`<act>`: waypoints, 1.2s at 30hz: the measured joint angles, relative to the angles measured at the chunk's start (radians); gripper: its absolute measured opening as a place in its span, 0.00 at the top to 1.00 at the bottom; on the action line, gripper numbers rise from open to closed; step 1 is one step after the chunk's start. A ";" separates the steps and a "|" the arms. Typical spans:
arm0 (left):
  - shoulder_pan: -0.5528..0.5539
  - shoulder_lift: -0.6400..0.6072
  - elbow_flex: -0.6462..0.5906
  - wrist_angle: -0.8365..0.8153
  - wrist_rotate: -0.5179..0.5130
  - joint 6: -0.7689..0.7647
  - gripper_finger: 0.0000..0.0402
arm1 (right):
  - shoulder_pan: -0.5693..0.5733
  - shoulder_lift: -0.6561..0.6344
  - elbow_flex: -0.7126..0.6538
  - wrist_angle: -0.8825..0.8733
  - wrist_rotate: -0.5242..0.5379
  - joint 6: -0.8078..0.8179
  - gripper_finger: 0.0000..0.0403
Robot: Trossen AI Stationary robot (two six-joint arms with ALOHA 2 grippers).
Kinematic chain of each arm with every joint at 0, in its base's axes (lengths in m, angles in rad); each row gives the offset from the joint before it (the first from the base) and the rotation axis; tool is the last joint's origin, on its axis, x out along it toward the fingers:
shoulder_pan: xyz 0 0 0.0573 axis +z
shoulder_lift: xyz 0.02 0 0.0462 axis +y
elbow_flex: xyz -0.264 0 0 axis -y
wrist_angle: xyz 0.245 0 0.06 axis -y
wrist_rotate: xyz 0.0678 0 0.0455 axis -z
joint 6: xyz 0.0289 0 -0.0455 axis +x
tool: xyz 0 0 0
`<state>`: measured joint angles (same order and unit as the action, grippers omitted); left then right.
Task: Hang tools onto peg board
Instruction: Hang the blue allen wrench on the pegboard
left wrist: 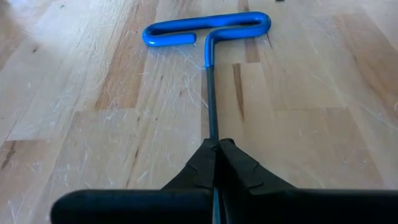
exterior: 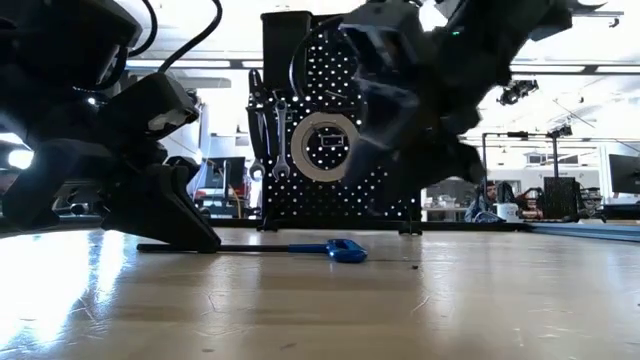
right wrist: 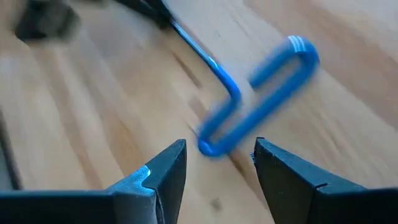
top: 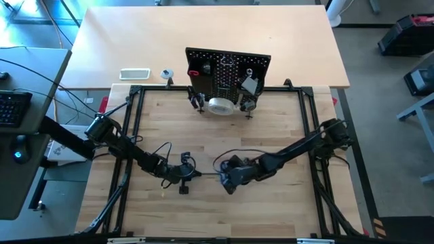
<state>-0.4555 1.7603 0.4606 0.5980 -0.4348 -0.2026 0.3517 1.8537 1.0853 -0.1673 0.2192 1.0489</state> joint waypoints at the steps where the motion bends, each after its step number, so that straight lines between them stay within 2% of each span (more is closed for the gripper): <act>1: 0.000 0.000 0.000 0.000 0.002 -0.001 1.00 | 0.001 -0.001 0.001 -0.031 -0.014 0.016 0.54; 4: 0.000 -0.001 0.000 0.001 0.007 -0.001 1.00 | -0.001 0.006 -0.005 -0.093 -0.039 0.050 0.54; 10: 0.000 -0.001 -0.001 0.018 0.010 0.003 1.00 | -0.013 0.007 -0.002 -0.082 -0.067 0.073 0.54; 17: 0.030 0.005 0.056 0.015 0.065 0.058 1.00 | -0.055 0.099 -0.003 0.017 -0.134 0.079 0.54; 24: 0.057 0.039 0.114 -0.030 0.083 0.084 0.99 | -0.042 0.117 0.000 0.051 -0.057 0.096 0.54; 29: 0.063 0.051 0.129 -0.031 0.095 0.093 1.00 | -0.042 0.118 -0.002 0.070 -0.046 0.075 0.54; 36: 0.061 -0.031 0.129 -0.089 0.110 0.104 0.96 | -0.036 0.118 -0.001 0.064 -0.033 0.051 0.54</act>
<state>-0.3946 1.7289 0.5893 0.5085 -0.3244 -0.0991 0.3158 1.9713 1.0843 -0.1029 0.1857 1.0996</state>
